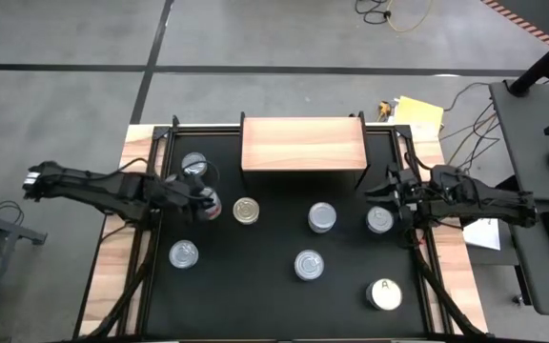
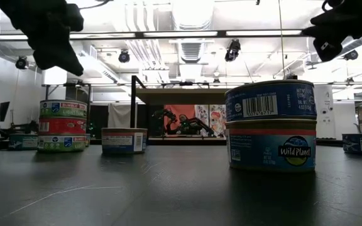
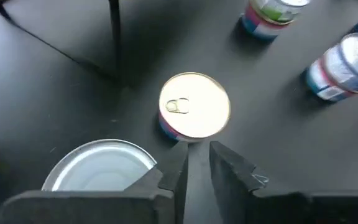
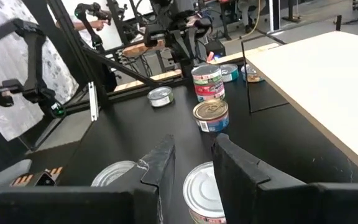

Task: Stack canned seafood by type on shelf
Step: Put the green white tuna can on the shelf

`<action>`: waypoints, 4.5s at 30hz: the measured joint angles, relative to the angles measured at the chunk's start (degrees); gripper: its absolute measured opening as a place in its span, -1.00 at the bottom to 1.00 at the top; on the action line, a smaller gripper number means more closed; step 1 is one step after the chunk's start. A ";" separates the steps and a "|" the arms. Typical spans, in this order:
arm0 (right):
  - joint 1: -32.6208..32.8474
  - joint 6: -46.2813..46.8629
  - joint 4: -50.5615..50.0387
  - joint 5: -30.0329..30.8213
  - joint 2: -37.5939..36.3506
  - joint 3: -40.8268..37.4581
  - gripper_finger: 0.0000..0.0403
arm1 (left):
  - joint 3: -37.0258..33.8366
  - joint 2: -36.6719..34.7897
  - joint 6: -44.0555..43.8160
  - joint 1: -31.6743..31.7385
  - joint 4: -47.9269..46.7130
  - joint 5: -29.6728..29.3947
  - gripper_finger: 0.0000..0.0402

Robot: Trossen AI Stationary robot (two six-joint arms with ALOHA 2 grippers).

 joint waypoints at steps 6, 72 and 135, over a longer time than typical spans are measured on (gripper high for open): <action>0.00 -0.54 0.69 0.01 0.02 -1.69 -0.54 | 2.82 7.17 -0.14 -0.90 -9.32 -4.36 -0.99; 5.64 -1.91 16.56 5.15 12.56 2.38 -0.79 | 4.40 19.04 -6.59 -15.54 -9.53 -10.07 -1.00; 7.15 -1.79 13.97 8.07 13.16 3.25 -0.79 | 0.55 27.52 -13.92 -25.51 0.87 -19.88 -1.00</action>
